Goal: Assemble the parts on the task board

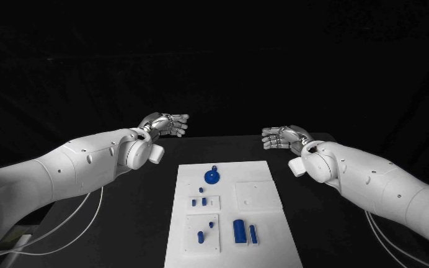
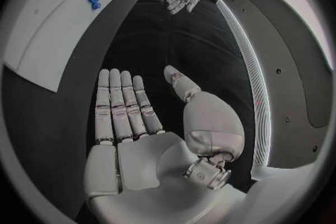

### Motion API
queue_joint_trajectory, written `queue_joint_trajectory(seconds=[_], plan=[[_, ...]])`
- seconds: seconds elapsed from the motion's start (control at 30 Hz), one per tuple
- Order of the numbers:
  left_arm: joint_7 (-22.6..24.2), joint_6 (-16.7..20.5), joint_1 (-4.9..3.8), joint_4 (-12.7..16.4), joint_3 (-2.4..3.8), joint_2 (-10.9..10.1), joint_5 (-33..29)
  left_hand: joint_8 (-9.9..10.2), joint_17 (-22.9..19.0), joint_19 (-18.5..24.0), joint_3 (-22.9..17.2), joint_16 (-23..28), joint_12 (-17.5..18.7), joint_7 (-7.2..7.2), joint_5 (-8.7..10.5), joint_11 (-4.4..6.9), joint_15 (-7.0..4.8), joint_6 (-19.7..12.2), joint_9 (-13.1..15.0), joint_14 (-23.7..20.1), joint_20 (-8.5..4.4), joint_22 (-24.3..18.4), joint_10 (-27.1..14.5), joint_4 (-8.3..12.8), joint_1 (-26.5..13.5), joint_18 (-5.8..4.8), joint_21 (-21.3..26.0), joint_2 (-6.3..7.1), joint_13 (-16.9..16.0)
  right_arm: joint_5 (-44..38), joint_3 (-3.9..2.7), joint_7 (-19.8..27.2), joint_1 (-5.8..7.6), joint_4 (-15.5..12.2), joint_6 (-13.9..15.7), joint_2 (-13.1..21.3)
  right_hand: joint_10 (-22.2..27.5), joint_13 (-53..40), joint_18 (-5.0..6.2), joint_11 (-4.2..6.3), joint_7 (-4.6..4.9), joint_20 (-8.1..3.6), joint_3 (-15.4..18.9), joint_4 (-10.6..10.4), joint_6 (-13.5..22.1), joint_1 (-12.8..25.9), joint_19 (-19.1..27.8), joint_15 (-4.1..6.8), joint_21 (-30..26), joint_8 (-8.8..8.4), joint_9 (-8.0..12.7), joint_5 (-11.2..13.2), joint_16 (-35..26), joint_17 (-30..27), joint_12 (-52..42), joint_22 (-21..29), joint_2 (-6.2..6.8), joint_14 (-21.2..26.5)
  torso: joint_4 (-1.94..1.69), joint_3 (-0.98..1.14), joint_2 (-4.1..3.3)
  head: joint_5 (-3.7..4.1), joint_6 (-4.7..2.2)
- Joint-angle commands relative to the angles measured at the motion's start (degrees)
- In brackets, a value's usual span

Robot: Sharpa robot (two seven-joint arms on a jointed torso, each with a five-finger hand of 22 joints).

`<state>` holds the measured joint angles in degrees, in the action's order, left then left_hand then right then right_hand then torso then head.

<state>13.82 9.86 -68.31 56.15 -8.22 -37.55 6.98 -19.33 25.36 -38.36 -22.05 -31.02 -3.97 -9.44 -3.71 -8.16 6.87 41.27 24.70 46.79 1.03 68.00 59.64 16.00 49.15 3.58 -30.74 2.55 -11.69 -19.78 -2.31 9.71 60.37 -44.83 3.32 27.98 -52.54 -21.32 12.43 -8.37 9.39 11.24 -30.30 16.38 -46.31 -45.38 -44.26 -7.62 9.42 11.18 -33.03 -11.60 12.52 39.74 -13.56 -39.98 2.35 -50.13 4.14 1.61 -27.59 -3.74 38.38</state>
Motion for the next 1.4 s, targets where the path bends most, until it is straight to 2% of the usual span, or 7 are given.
queue_joint_trajectory(seconds=[0.03, 0.17, 0.2, 0.33, 0.37, 0.67, 1.4], plan=[[3.64, 0.0, 0.03, -1.11, 0.16, 1.06, -4.77, 0.82, -2.19, 5.04, -0.23, 5.28, 0.27, 1.41, -0.39, 0.63, 1.85, -2.13, -0.43, -5.74, 1.87, -0.94, -4.17, -0.08, -0.52, -1.07, 3.49, -0.03, 1.89, 3.46, -0.77, 3.97, -0.17, 0.49, -1.6, -0.37, 0.78, 3.17, -1.01, 0.12, -0.42, 0.42, 1.21, 0.03, 1.11, -0.79, 1.74, -0.43, -0.91, -0.33, 0.54, -0.29, -1.89, -2.1, 2.47, 0.22, -0.29, 2.22, -0.16, 0.24, 0.25, -0.4, -0.96], [3.95, -0.29, 0.08, -1.57, 0.16, 1.5, -4.79, 1.22, -3.48, 7.79, -0.19, 7.91, 0.25, 2.36, -0.49, 1.2, 2.35, -3.39, -0.56, -8.28, 2.49, -1.28, -6.65, -0.22, -0.38, -2.13, 5.65, 0.05, 3.44, 3.55, -1.82, 4.22, -0.5, 0.62, -1.36, -0.76, 0.78, 6.03, -1.19, 0.34, -0.92, 0.71, 2.73, -0.02, 1.92, -0.73, 3.03, -0.36, -1.4, -0.3, 1.08, -0.09, -2.76, -3.9, 4.65, 0.02, -0.61, 3.35, -0.17, 0.35, 0.28, -0.59, -1.49], [1.38, 0.07, 0.05, -1.24, 0.12, 1.29, -2.24, 19.33, -25.36, 38.36, 22.05, 31.02, 3.97, 9.44, 3.71, 8.16, -6.87, -41.27, -24.7, -46.79, -1.03, -21.63, -59.64, -16.0, -49.15, -3.58, 30.74, -2.55, 11.69, 1.63, -1.67, 1.59, -0.29, 0.57, -0.3, -0.52, 52.54, 21.32, -12.43, 8.37, -9.39, -11.24, 30.3, -16.38, 46.31, 45.38, 44.26, 7.62, -9.42, -11.18, 33.03, 11.6, -12.52, -39.74, 13.56, 39.98, -2.35, 50.13, -0.13, 0.19, 0.16, -0.38, -1.02], [1.83, 1.13, 0.3, -0.16, 0.37, 1.03, -2.38, 19.33, -25.36, 38.36, 22.05, 31.02, 3.97, 9.44, 3.71, 8.16, -6.87, -41.27, -24.7, -46.79, -1.03, -27.02, -59.64, -16.0, -49.15, -3.58, 30.74, -2.55, 11.69, 2.06, -1.57, 2.03, -0.28, -0.52, 0.68, -0.11, 52.54, 21.32, -12.43, 8.37, -9.39, -11.24, 30.3, -16.38, 46.31, 45.38, 44.26, 7.62, -9.42, -11.18, 33.03, 11.6, -12.52, -39.74, 13.56, 39.98, -2.35, 50.13, -0.66, -0.05, -0.34, 0.17, -1.42], [2.06, 1.67, 0.43, 0.4, 0.5, 0.89, -2.46, 19.33, -25.36, 38.36, 22.05, 31.02, 3.97, 9.44, 3.71, 8.16, -6.87, -41.27, -24.7, -46.79, -1.03, -68.0, -59.64, -16.0, -49.15, -3.58, 30.74, -2.55, 11.69, 2.29, -1.53, 2.26, -0.28, -1.08, 1.18, 0.1, 52.54, 21.32, -12.43, 8.37, -9.39, -11.24, 30.3, -16.38, 46.31, 45.38, 44.26, 7.62, -9.42, -11.18, 33.03, 11.6, -12.52, -39.74, 13.56, 39.98, -2.35, 50.13, -0.93, -0.17, -0.59, 0.45, -1.62], [6.94, 13.11, 3.14, 12.12, 3.21, -1.92, -4.05, 19.33, -25.36, 38.36, 22.05, 31.02, 3.97, 9.44, 3.71, 8.16, -6.87, -41.27, -24.7, -46.79, -1.03, -68.0, -59.64, -16.0, -49.15, -3.58, 30.74, -2.55, 11.69, 6.94, -0.51, 7.0, -0.26, -12.8, 11.72, 4.52, 52.54, 21.32, -12.43, 8.37, -9.39, -11.24, 30.3, -16.38, 46.31, 45.38, 44.26, 7.62, -9.42, -11.18, 33.03, 11.6, -12.52, -39.74, 13.56, 39.98, -2.35, 50.13, -4.06, -1.58, -3.51, 3.65, -3.94], [15.97, 34.26, 8.15, 33.8, 8.22, -7.14, -6.98, 19.33, -25.36, 38.36, 22.05, 31.02, 3.97, 9.44, 3.71, 8.16, -6.87, -41.27, -24.7, -46.79, -1.03, -68.0, -59.64, -16.0, -49.15, -3.58, 30.74, -2.55, 11.69, 19.65, 2.28, 19.95, -0.21, -44.79, 40.5, 16.58, 52.54, 21.32, -12.43, 8.37, -9.39, -11.24, 30.3, -16.38, 46.31, 45.38, 44.26, 7.62, -9.42, -11.18, 33.03, 11.6, -12.52, -39.74, 13.56, 39.98, -2.35, 50.13, -4.14, -1.61, -3.59, 3.74, -4.0]])
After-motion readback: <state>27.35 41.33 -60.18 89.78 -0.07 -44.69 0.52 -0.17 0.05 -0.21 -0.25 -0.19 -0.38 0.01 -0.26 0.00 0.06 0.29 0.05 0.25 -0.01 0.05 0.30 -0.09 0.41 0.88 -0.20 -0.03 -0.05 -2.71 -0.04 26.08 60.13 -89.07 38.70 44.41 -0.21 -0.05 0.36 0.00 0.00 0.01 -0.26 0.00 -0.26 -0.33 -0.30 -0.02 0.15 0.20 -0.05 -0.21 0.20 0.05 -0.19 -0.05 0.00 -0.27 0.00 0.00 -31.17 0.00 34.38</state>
